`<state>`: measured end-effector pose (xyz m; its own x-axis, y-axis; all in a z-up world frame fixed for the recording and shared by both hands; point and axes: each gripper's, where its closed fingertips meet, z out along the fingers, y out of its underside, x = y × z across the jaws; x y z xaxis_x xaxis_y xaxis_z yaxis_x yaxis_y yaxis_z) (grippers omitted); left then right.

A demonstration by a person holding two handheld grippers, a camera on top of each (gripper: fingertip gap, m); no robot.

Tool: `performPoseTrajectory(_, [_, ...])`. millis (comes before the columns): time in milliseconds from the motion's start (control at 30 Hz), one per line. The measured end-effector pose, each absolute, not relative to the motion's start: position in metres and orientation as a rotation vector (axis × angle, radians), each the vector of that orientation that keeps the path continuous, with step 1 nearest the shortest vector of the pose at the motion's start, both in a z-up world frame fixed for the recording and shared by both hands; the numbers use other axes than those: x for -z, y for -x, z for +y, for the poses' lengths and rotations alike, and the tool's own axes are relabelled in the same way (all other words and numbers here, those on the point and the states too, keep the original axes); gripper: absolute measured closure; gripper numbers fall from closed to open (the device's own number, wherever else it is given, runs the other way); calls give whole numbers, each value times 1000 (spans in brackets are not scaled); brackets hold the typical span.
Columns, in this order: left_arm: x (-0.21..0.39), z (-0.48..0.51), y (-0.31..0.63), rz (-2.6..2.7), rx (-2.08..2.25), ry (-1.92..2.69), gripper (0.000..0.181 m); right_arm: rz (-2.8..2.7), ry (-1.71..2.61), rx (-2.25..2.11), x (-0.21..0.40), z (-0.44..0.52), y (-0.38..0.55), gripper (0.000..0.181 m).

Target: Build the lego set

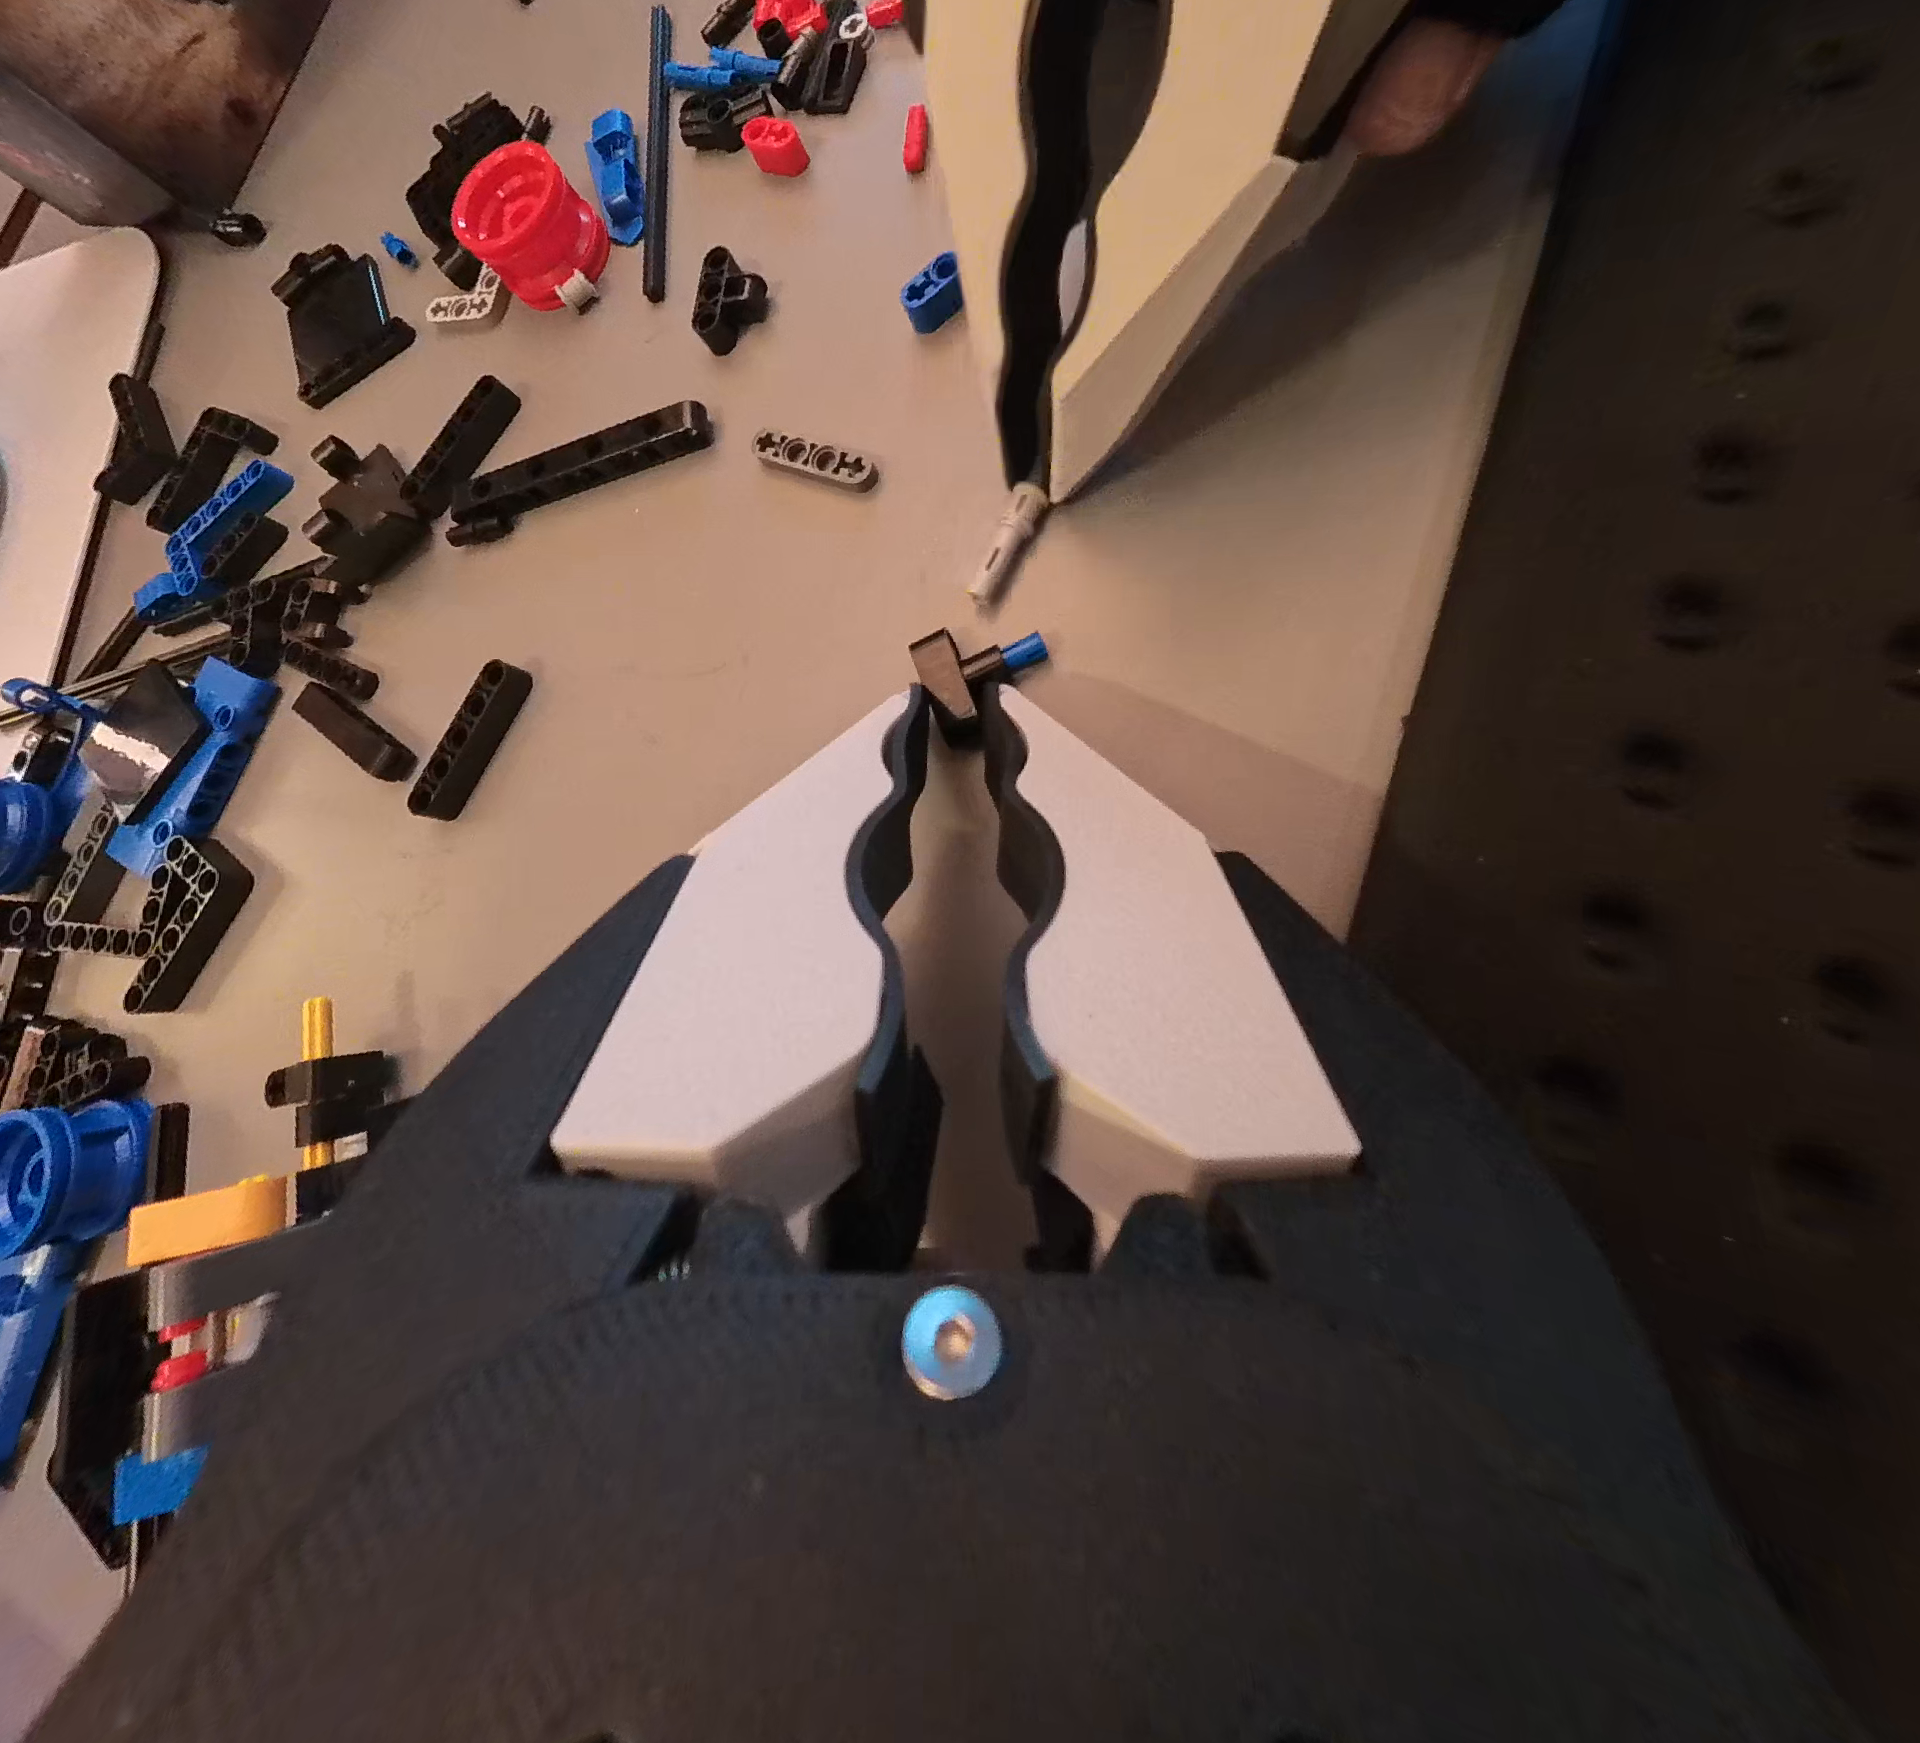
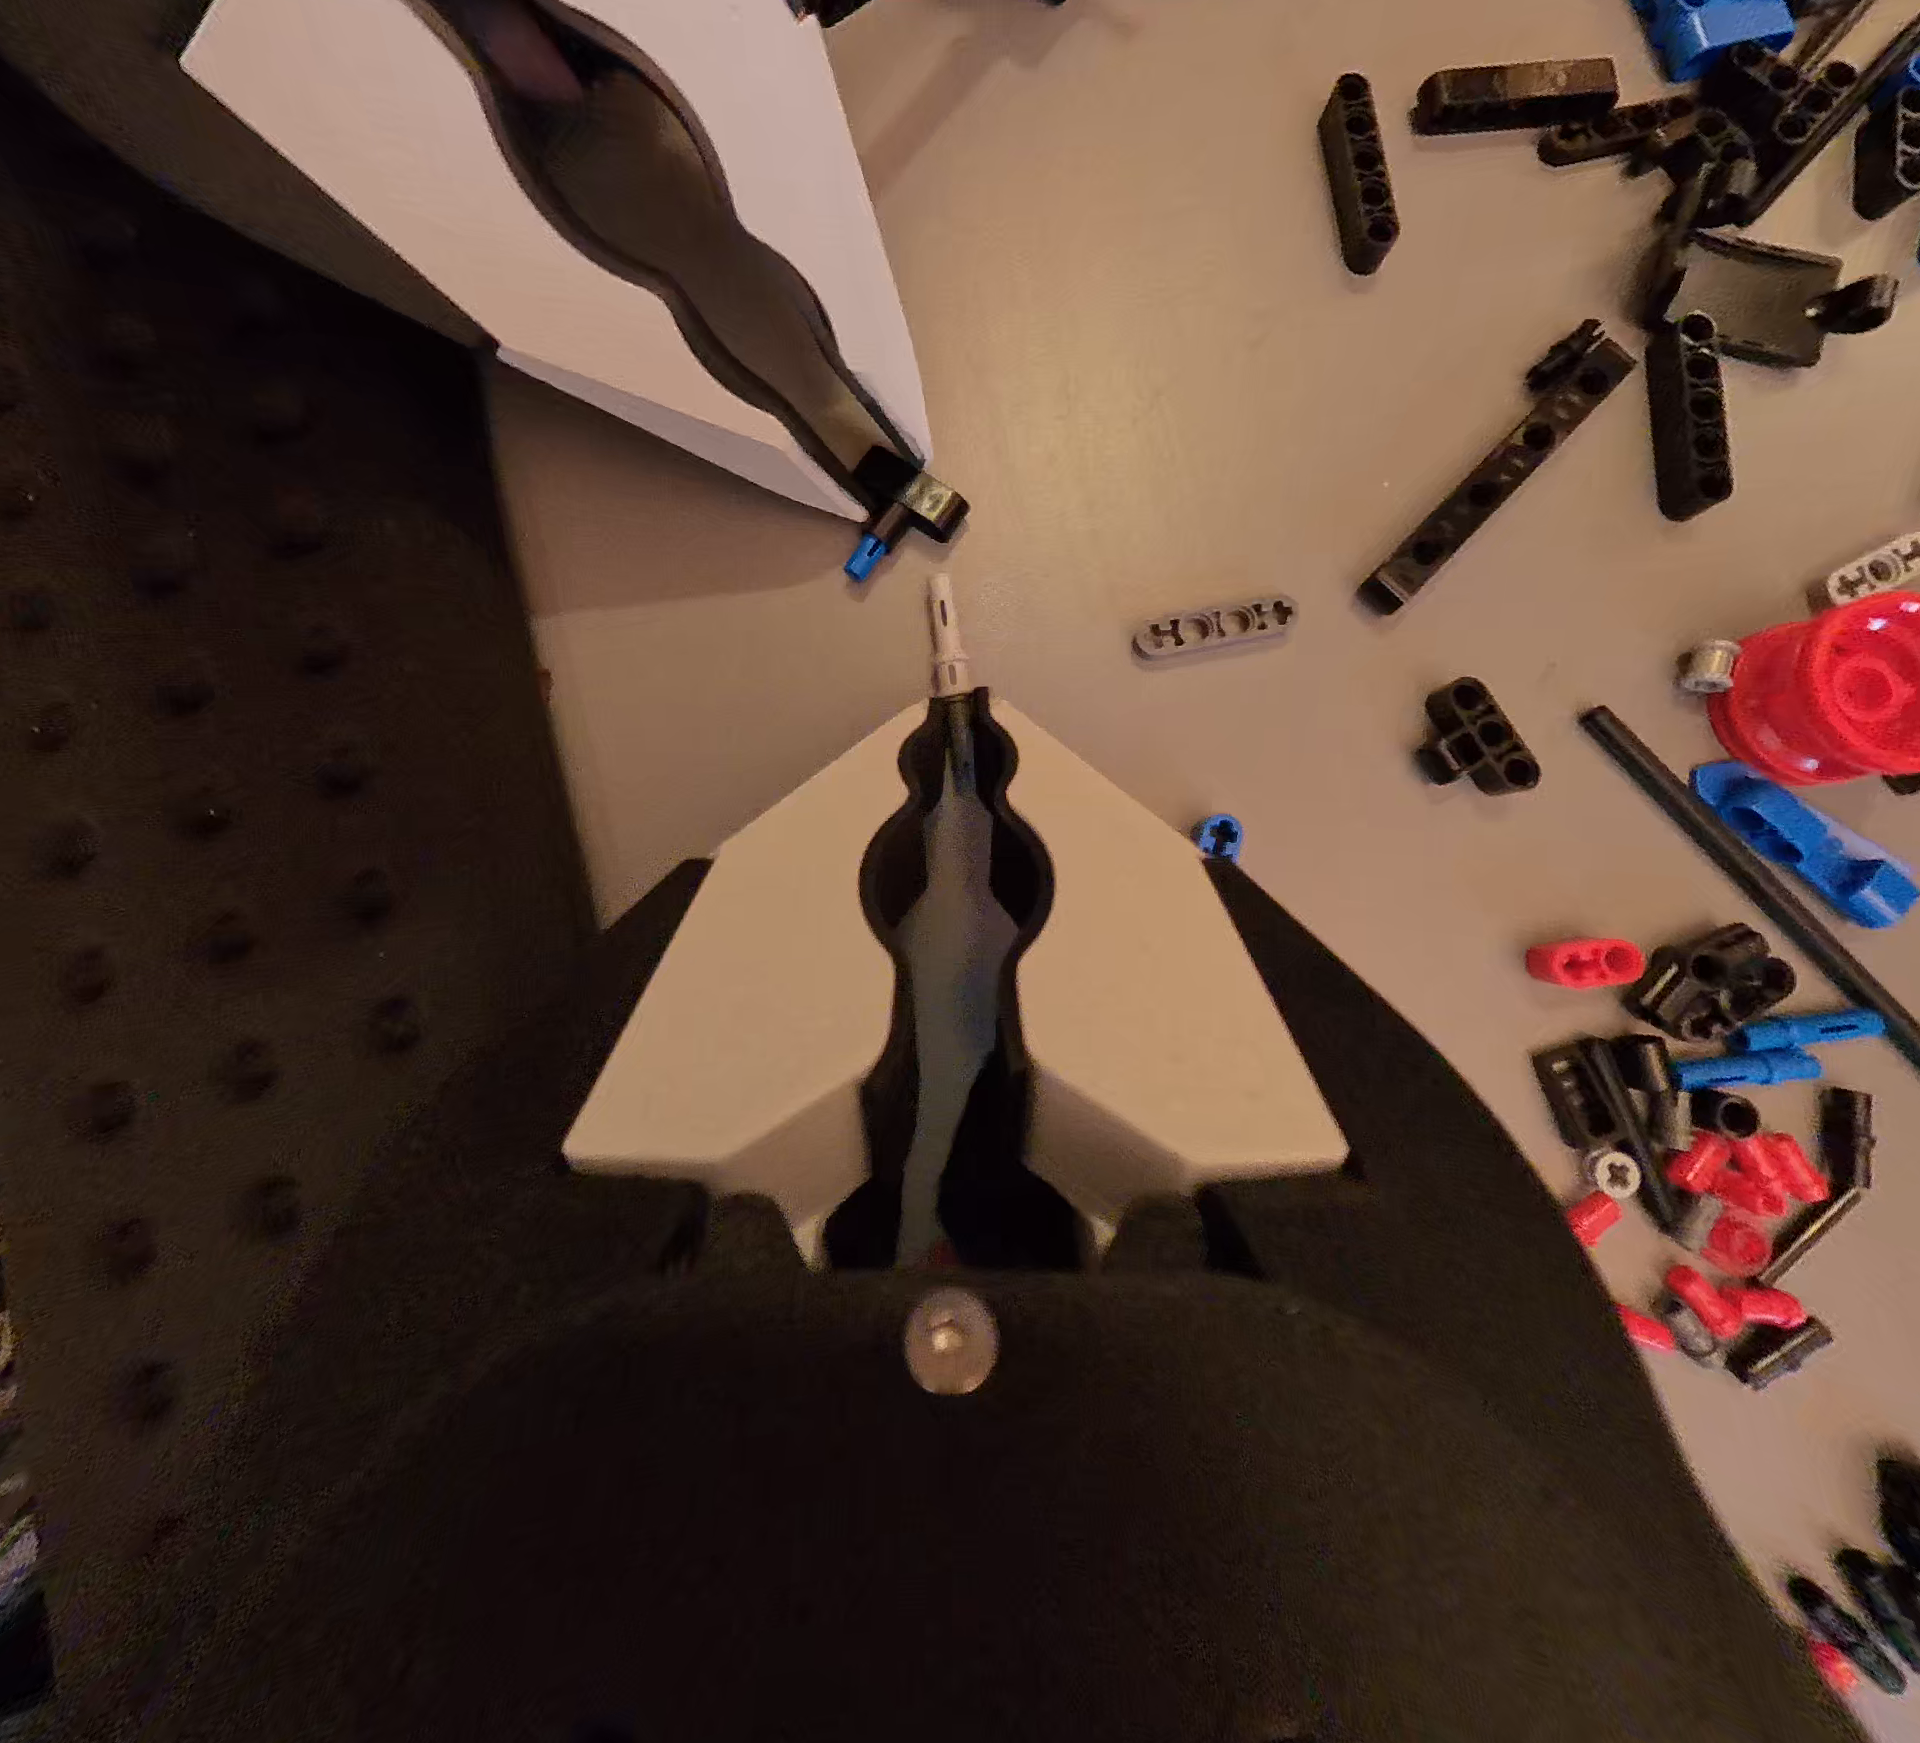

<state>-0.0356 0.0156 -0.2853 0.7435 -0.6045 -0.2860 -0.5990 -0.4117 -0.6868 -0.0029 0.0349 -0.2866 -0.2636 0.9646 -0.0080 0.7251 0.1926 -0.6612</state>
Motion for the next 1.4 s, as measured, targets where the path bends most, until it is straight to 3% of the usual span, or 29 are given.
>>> performPoseTrajectory(233, [285,15,38,906,19,2122,174,-2302,1277,-653,286,32,-7,179])
performPoseTrajectory(300, [285,15,38,911,12,2120,174,-2319,1289,-582,283,39,-8,159])
performPoseTrajectory(333, [285,15,38,912,12,2120,174,-2308,1314,-565,280,42,-10,158])
performPoseTrajectory(633, [285,17,34,933,21,2116,174,-2177,1520,-671,274,32,-27,180])
performPoseTrajectory(1400, [286,16,30,936,33,2108,174,-2285,1409,-563,287,46,-8,181])
